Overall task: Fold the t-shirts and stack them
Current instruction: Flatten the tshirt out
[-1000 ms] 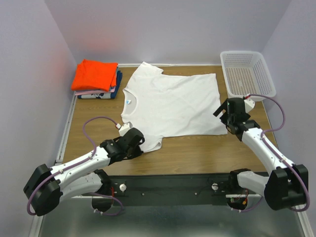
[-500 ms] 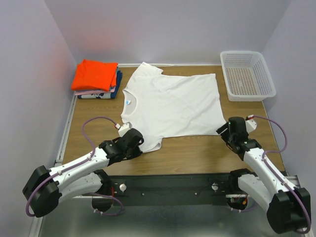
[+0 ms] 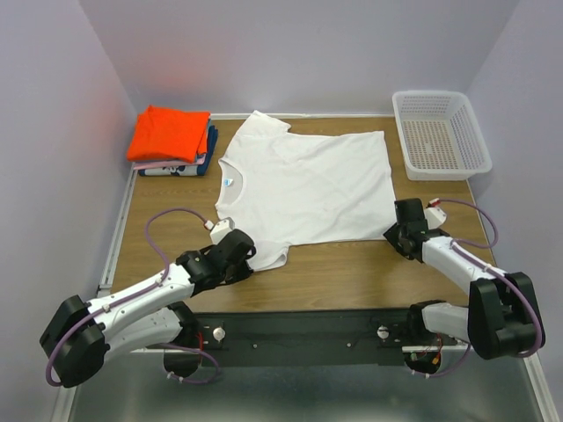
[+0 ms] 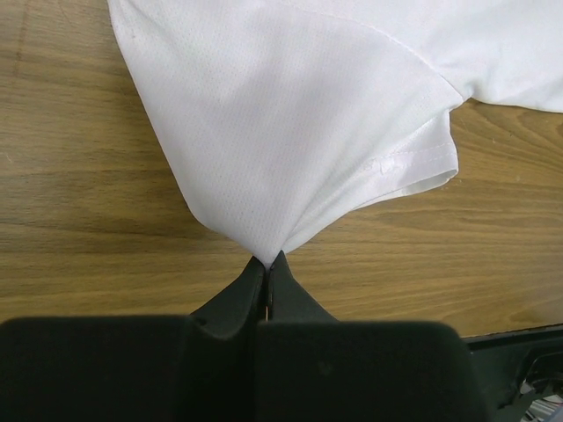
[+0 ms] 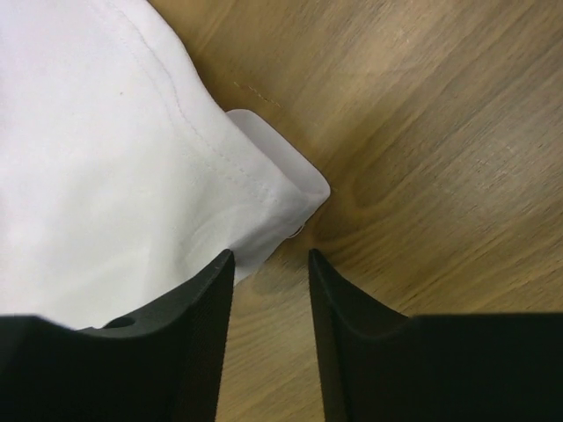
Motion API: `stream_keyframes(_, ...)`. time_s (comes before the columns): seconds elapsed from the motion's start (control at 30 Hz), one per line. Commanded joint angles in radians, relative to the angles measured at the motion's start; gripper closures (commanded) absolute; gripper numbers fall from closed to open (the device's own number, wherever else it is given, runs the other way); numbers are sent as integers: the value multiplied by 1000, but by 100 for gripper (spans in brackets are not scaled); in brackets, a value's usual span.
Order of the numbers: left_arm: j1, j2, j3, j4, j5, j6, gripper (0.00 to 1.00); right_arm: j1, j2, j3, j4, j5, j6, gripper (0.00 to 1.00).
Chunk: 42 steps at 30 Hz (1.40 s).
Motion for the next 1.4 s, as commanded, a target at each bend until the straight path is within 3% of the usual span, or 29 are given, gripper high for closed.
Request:
stream_keyframes(0.0, -3, -22, -21, 9, -36, -7, 100, 2, 11, -24, -32, 15, 8, 58)
stream_keyframes(0.13, -3, -20, -14, 2, -47, -10, 100, 2, -34, -43, -32, 45, 5, 71)
stream_keyframes(0.23, -3, -20, -5, -9, -50, -11, 100, 1, -58, -41, -32, 14, -30, 94)
stream_keyframes(0.3, -3, -26, -1, -18, -49, -11, 100, 2, -106, -49, -52, -41, -44, 99)
stream_keyframes(0.57, -3, -80, -2, -29, -50, -17, 100, 1, -343, -149, -192, -118, 22, 99)
stream_keyframes(0.67, -3, -83, -2, -29, -50, -11, 100, 2, -339, -129, -193, -32, 28, 93)
stream_keyframes(0.73, -3, -80, -1, -31, -46, -10, 100, 2, -302, -74, -193, 18, 19, 82)
stream_keyframes(1.1, -3, -94, -18, -14, -44, -10, 100, 1, -42, 64, -143, 150, 34, 50)
stream_keyframes(1.27, -3, -92, -19, -8, -46, -4, 100, 1, 61, 100, -94, 147, 27, 48)
stream_keyframes(1.37, -3, -95, -19, -8, -47, -4, 100, 1, 117, 111, -63, 137, 11, 58)
